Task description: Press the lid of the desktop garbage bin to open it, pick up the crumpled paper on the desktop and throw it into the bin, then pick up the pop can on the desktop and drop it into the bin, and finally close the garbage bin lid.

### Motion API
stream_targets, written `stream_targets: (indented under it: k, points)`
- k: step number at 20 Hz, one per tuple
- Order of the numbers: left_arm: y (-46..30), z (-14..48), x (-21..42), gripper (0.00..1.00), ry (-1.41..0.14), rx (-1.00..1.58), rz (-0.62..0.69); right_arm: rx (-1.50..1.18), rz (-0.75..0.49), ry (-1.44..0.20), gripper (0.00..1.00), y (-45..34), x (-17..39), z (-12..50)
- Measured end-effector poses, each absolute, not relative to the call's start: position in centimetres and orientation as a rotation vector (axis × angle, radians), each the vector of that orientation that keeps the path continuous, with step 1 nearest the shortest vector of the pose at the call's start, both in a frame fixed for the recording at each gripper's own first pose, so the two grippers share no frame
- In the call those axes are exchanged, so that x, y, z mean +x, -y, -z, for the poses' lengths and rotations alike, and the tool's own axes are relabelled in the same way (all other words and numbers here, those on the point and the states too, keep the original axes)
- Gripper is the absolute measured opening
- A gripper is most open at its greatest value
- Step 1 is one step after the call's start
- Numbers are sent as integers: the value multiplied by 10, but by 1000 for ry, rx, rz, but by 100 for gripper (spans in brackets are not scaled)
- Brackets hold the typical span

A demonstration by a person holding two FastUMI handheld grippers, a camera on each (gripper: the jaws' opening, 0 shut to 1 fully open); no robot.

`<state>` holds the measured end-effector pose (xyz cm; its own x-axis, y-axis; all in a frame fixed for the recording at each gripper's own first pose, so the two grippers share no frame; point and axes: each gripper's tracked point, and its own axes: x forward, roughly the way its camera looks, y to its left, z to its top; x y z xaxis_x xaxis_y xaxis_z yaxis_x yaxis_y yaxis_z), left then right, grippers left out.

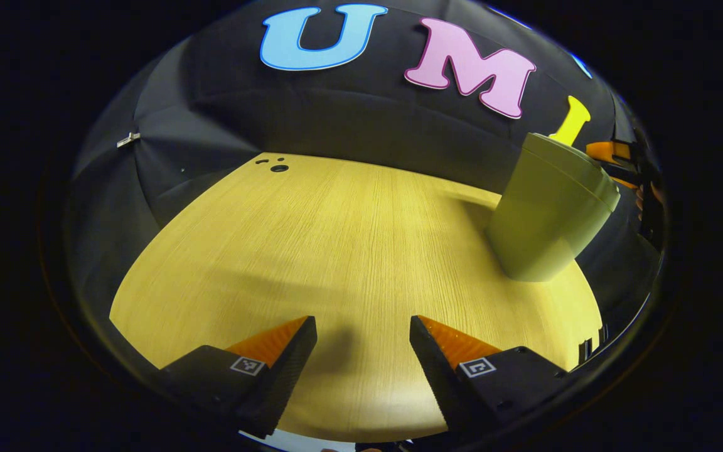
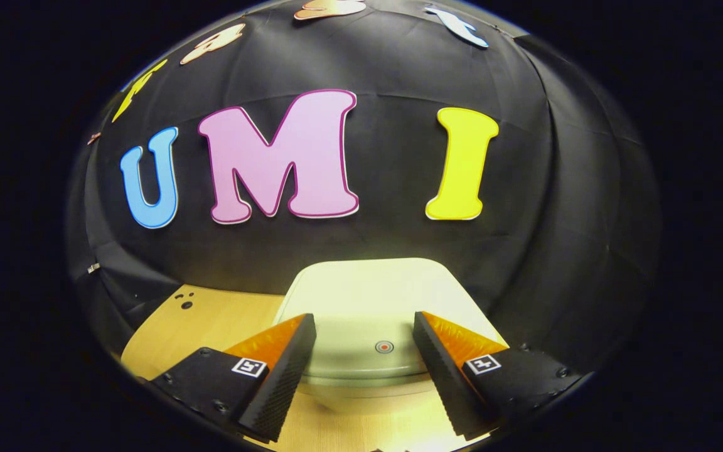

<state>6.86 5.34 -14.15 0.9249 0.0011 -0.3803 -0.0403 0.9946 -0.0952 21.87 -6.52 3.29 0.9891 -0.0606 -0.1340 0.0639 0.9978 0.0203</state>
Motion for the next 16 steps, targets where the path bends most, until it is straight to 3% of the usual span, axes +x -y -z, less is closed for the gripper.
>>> stream_targets:
  k: [12,16]
  points:
    - [-53,137,65,96,-356,-94,25,35,44,-150,99,63,208,-29]
    - [-39,101,64,96,-261,-50,54,16,89,-30,98,63,176,-52]
